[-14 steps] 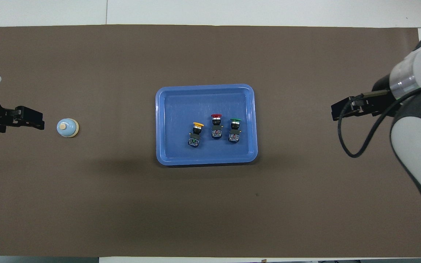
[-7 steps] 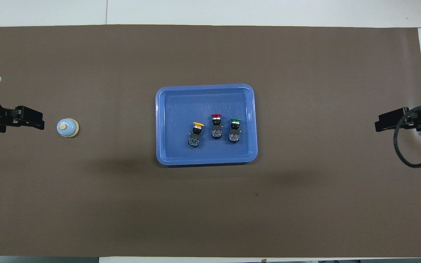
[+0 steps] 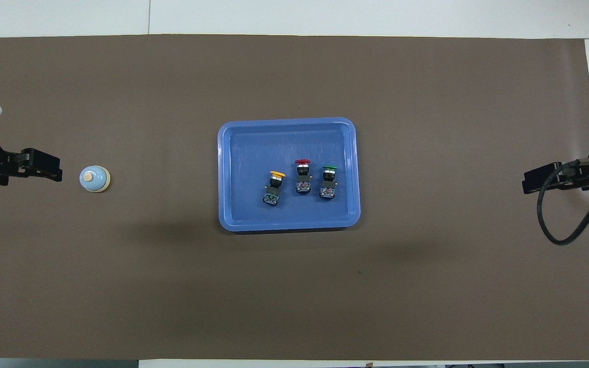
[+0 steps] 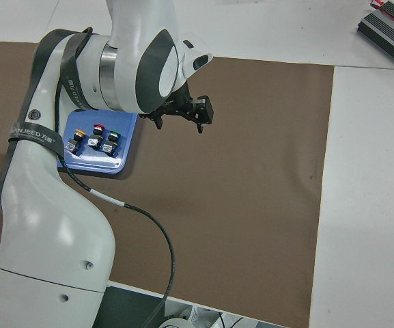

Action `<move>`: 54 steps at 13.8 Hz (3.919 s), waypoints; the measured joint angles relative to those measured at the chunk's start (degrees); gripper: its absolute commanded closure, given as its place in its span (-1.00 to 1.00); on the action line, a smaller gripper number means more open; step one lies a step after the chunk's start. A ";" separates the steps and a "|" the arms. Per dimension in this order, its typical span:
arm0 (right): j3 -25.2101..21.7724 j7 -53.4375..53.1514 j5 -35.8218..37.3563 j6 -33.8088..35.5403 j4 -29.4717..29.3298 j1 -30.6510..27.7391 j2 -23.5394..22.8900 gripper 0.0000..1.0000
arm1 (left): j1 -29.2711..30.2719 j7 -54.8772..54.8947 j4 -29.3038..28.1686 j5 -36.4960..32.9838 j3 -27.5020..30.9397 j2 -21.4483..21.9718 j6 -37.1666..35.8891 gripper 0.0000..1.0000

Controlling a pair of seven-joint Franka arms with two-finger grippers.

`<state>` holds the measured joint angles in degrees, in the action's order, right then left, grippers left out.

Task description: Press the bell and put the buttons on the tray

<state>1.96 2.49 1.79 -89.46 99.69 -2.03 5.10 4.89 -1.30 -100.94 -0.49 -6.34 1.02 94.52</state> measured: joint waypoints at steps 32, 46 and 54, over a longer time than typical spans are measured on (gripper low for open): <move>-0.60 -1.33 -1.53 1.99 -2.18 0.45 -0.37 -1.00 | -0.02 -0.77 0.01 0.00 -0.05 0.00 -0.03 -1.00; -0.60 -1.33 -1.52 1.99 -2.18 0.45 -0.37 -1.00 | 2.14 -1.62 -11.34 -0.05 -0.30 -2.73 16.37 1.00; -0.60 -1.33 -1.52 1.99 -2.18 0.45 -0.37 -1.00 | 3.10 -0.89 -13.41 -0.05 -0.22 -10.99 29.33 1.00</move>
<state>1.36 1.16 0.27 -87.47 97.50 -1.58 4.73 7.99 -2.19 -114.35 -0.55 -6.56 -9.97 123.86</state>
